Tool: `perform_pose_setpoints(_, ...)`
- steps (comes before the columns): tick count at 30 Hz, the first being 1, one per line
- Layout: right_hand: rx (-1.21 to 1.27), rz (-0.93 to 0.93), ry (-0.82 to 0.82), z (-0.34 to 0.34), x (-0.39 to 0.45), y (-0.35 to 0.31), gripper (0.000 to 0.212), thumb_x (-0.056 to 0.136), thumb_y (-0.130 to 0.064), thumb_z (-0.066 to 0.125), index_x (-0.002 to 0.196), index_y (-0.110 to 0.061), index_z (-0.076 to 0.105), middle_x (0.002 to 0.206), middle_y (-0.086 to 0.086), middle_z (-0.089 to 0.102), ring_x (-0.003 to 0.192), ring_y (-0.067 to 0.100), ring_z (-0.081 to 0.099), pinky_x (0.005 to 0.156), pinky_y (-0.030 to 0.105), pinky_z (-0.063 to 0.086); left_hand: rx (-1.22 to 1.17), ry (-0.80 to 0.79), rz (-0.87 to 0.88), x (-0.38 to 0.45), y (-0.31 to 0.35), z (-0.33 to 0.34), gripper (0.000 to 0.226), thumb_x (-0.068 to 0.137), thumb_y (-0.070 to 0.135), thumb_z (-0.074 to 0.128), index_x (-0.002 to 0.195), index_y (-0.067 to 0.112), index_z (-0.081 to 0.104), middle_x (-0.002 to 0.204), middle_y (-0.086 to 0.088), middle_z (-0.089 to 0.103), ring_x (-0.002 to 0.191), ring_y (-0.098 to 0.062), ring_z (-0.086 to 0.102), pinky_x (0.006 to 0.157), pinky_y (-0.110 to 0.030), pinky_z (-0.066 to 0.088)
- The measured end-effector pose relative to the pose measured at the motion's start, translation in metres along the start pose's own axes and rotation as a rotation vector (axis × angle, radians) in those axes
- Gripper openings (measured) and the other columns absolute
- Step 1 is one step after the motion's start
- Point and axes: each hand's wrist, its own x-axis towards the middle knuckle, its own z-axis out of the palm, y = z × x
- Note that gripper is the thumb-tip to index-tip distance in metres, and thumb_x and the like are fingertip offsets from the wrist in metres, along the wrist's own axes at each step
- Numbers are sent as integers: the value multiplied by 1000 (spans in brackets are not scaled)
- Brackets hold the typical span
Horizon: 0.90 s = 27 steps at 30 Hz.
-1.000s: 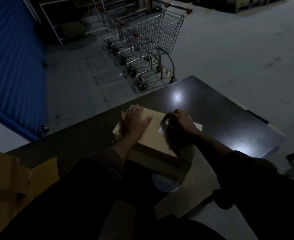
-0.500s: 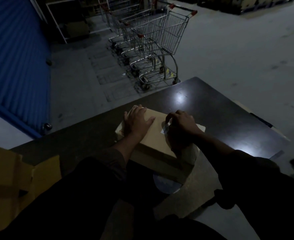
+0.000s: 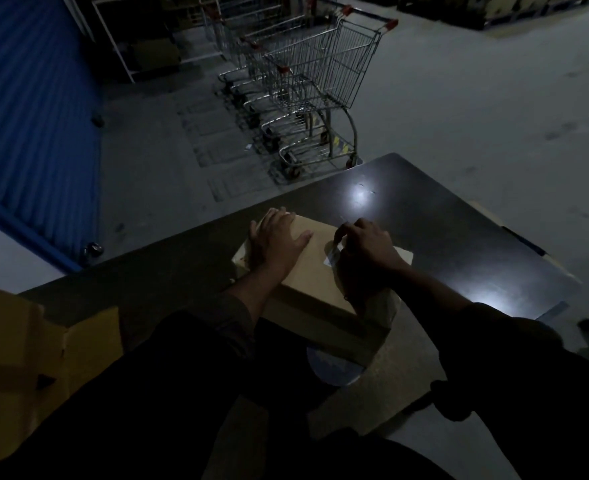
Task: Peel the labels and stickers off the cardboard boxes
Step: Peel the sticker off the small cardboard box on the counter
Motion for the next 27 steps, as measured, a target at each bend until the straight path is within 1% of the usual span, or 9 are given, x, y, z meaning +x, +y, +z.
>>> perform_pose_setpoints(6, 2, 5, -14, -2, 3, 0, 21, 92, -31, 61, 111, -24, 61, 119, 6, 51, 112, 25, 49, 87, 39, 39, -17, 14, 7, 0, -1, 1, 57, 90, 53, 58, 138, 24, 52, 154, 3, 40, 147, -14, 25, 119, -48, 7)
perform_pose_setpoints(9, 30, 1, -5, -1, 4, 3, 17, 93, -32, 61, 106, -22, 58, 110, 0, 47, 108, 25, 50, 80, 35, 35, -21, 5, 3, 0, 0, -1, 57, 90, 53, 57, 139, 23, 51, 154, 2, 39, 147, -14, 24, 119, -47, 7)
perform_pose_setpoints(14, 31, 8, -48, -4, 4, 2, 26, 92, -30, 61, 119, -29, 61, 119, 3, 48, 109, 21, 46, 84, 35, 35, -33, -5, 2, 0, 1, -1, 57, 91, 51, 58, 140, 22, 50, 155, 1, 38, 148, -15, 22, 120, -47, 5)
perform_pose_setpoints(16, 27, 1, -53, -5, 5, 2, 21, 92, -30, 62, 113, -27, 62, 114, 0, 45, 107, 20, 46, 84, 35, 36, -30, -6, 2, 0, 0, -1, 58, 91, 52, 57, 140, 23, 50, 155, 2, 39, 147, -15, 23, 120, -47, 5)
perform_pose_setpoints(18, 34, -12, -38, -5, 6, 2, 11, 91, -29, 62, 102, -26, 60, 106, -3, 43, 103, 21, 50, 80, 33, 35, -26, -2, 1, -1, 0, -1, 58, 90, 53, 57, 140, 24, 50, 155, 2, 38, 147, -15, 23, 120, -48, 6)
perform_pose_setpoints(20, 92, -6, -24, -8, 7, 2, 10, 91, -24, 63, 94, -24, 54, 102, -2, 47, 99, 23, 54, 76, 32, 37, -44, -5, -2, -2, 1, -2, 58, 90, 52, 58, 140, 23, 50, 155, 2, 37, 148, -15, 22, 120, -46, 4)
perform_pose_setpoints(23, 179, 8, -51, -14, 7, 1, 16, 90, -16, 63, 105, -22, 60, 106, -2, 50, 98, 17, 53, 78, 31, 44, -79, -14, -7, -3, 4, -5, 58, 92, 48, 59, 142, 21, 49, 156, 1, 36, 148, -16, 21, 118, -42, 1)
perform_pose_setpoints(25, 99, -11, -72, -15, 8, 0, 22, 90, -19, 64, 112, -23, 64, 107, -1, 47, 97, 15, 49, 79, 31, 44, -70, -5, -6, -4, 4, -6, 58, 91, 49, 59, 141, 21, 49, 156, 1, 37, 148, -16, 21, 119, -44, 3)
perform_pose_setpoints(27, 30, -22, -78, -15, 8, -1, 23, 90, -23, 64, 113, -24, 64, 108, 0, 45, 97, 16, 47, 78, 32, 43, -69, -9, -11, -4, 4, -6, 57, 91, 49, 59, 141, 21, 49, 156, 1, 37, 148, -16, 21, 120, -44, 3)
